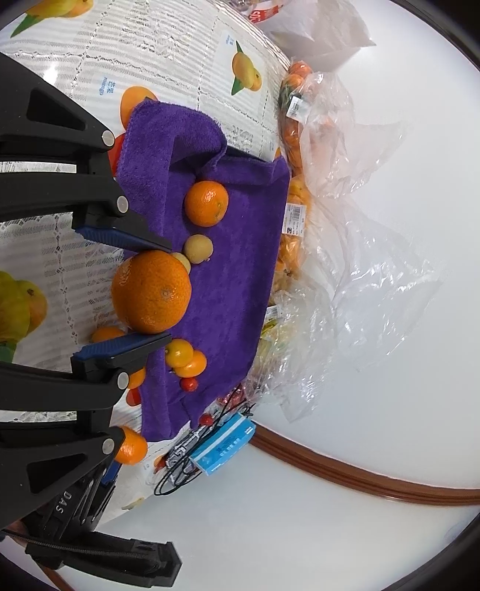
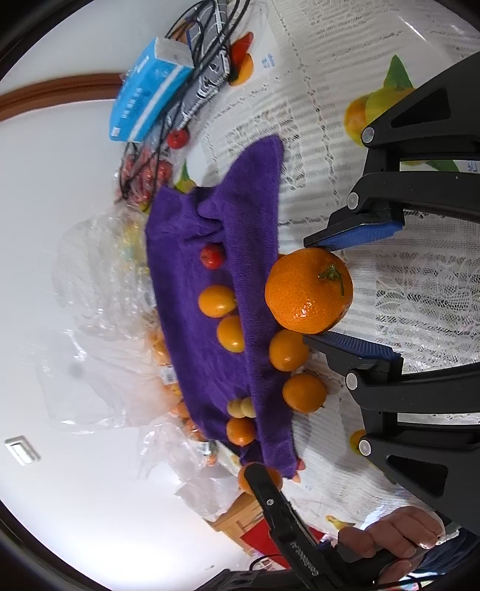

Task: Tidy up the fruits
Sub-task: 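Lift and carry both large oranges over the purple towel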

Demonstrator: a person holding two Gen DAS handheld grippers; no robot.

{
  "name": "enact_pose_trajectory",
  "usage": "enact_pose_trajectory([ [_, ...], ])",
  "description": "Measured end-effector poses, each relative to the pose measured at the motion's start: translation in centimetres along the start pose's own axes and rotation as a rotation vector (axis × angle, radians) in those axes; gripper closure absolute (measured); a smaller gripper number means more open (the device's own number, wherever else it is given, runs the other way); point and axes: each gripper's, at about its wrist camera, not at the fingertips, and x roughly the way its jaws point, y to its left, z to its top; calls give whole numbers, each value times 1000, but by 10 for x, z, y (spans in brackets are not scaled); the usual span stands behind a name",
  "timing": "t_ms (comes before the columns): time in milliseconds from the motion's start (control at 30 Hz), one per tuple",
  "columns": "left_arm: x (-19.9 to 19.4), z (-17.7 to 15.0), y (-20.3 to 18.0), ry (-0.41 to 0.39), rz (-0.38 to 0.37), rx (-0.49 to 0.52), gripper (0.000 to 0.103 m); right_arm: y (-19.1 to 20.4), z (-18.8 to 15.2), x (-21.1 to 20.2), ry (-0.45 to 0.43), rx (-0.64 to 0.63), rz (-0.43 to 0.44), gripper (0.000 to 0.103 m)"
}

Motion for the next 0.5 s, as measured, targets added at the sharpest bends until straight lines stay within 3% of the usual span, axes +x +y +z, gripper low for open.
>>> enact_pose_trajectory([
  [500, -2, 4, 13, -29, 72, -40, 63, 1, 5, -11, -78, 12, -23, 59],
])
